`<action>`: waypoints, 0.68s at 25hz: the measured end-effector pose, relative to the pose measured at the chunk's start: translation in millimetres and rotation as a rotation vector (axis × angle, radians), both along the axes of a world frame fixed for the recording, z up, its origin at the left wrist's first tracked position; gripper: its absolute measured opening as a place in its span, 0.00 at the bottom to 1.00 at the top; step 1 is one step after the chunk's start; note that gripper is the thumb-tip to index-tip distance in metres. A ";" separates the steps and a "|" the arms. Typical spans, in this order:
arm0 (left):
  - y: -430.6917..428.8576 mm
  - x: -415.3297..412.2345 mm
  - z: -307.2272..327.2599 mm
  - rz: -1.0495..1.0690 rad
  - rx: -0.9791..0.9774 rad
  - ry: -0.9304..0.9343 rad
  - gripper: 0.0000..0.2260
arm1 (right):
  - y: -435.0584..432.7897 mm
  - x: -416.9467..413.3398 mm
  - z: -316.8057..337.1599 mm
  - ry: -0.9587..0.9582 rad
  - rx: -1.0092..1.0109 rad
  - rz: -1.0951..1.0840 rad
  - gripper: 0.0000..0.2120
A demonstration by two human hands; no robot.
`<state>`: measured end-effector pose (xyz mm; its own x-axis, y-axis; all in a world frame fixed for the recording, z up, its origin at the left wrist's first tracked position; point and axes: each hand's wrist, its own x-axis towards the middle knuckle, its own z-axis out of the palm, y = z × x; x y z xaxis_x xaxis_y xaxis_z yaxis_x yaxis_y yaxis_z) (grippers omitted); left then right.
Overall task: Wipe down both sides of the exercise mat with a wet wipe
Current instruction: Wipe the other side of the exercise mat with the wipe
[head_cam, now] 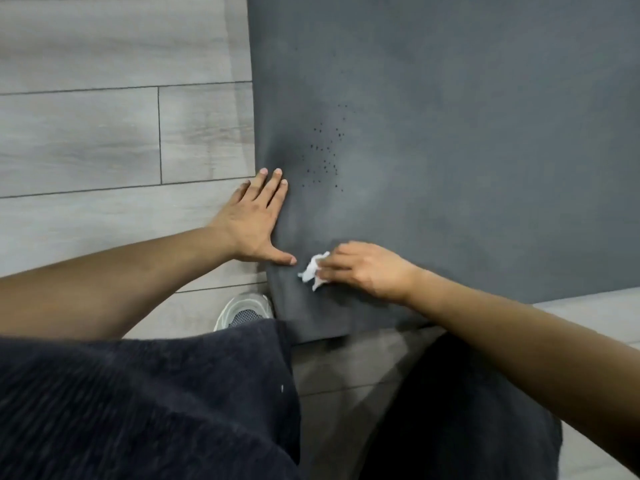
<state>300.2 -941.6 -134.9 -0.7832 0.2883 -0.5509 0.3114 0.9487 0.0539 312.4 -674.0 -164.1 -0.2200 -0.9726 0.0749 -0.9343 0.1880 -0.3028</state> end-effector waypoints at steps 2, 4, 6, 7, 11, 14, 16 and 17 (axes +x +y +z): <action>3.8 -0.8 3.0 -0.002 -0.031 0.008 0.64 | -9.5 -57.6 -5.4 0.136 -0.022 -0.369 0.14; 5.8 -2.5 6.3 0.003 -0.036 0.006 0.65 | -16.3 -105.9 0.3 0.112 0.033 -0.925 0.11; 5.5 -6.1 8.6 0.016 -0.011 0.017 0.65 | -43.7 -115.2 7.5 -0.013 0.060 -1.335 0.12; 5.2 -8.5 9.5 0.020 0.009 0.023 0.65 | -65.1 -106.8 9.5 -0.054 0.018 -1.330 0.12; 5.8 -12.8 8.5 0.021 0.051 0.071 0.65 | -82.1 -60.2 -1.1 0.041 -0.029 -0.748 0.14; 5.1 -12.2 8.7 0.020 0.022 0.057 0.65 | 5.8 -97.3 1.8 0.095 0.002 -1.100 0.18; 8.5 -11.8 10.8 0.012 -0.008 0.055 0.65 | 65.2 -109.4 5.9 0.037 0.111 -1.420 0.19; 12.1 -12.5 12.5 -0.004 -0.037 0.056 0.64 | 77.4 -109.9 5.8 0.039 0.134 -1.517 0.18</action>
